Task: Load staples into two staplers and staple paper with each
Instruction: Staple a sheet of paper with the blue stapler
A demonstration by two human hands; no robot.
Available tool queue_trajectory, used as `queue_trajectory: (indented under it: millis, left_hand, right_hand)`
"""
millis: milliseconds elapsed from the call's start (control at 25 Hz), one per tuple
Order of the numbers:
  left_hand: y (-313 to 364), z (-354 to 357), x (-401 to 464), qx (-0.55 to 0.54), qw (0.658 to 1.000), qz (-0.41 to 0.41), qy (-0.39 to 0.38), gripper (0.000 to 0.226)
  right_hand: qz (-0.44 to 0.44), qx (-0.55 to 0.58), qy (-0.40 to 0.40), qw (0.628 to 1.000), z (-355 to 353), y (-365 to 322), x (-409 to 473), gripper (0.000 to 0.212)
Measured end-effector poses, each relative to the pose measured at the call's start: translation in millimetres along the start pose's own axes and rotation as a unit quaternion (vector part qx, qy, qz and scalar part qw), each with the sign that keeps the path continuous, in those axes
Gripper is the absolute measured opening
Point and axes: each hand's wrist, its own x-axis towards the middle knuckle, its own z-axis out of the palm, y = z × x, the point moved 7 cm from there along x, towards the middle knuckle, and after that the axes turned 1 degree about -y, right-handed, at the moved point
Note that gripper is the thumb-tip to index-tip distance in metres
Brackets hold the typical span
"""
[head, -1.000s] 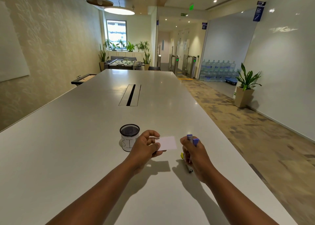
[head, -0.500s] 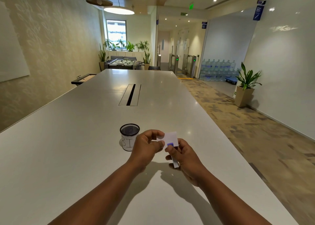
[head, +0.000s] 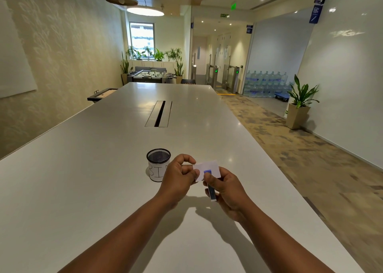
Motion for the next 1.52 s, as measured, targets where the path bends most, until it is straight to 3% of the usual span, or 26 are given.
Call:
queue_trajectory:
  millis: [120,280,480,720,880,1000,1160,1280,1520]
  left_hand:
    - [1,-1,-1,-0.002,1.000,-0.009,0.000,0.020]
    - [1,-1,-4,-0.002,1.000,-0.012,-0.001,0.018]
    - [-6,-5,-1,0.013,1.000,-0.026,-0.003,0.015]
    - [-16,-19,8,-0.004,0.995,-0.053,0.084,0.019]
    - [-24,-26,12,0.002,0.989,-0.062,0.135,0.021]
    - [-32,-28,15,-0.001,0.988,-0.077,0.135,0.021]
    - [-39,-25,18,0.001,0.987,-0.093,0.128,0.020]
    - [-42,-25,21,0.004,0.987,-0.098,0.123,0.020]
    - [-47,-29,24,0.005,0.987,-0.107,0.122,0.019]
  right_hand:
    - [0.007,0.011,0.010,1.000,0,1,2,0.039]
    - [-0.012,-0.001,0.044,0.999,0,0,4,0.019]
    - [0.011,0.026,0.054,0.998,2,13,7,0.023]
    - [0.036,-0.013,0.022,0.999,2,30,12,0.029]
    - [0.065,-0.090,0.067,0.992,-15,52,17,0.021]
    - [0.017,-0.275,0.131,0.952,-27,47,22,0.019]
    - [-0.027,-0.521,0.146,0.841,-22,39,36,0.038]
    - [-0.014,-0.588,0.124,0.799,-15,44,49,0.046]
    - [-0.008,-0.625,0.115,0.772,-8,47,55,0.039]
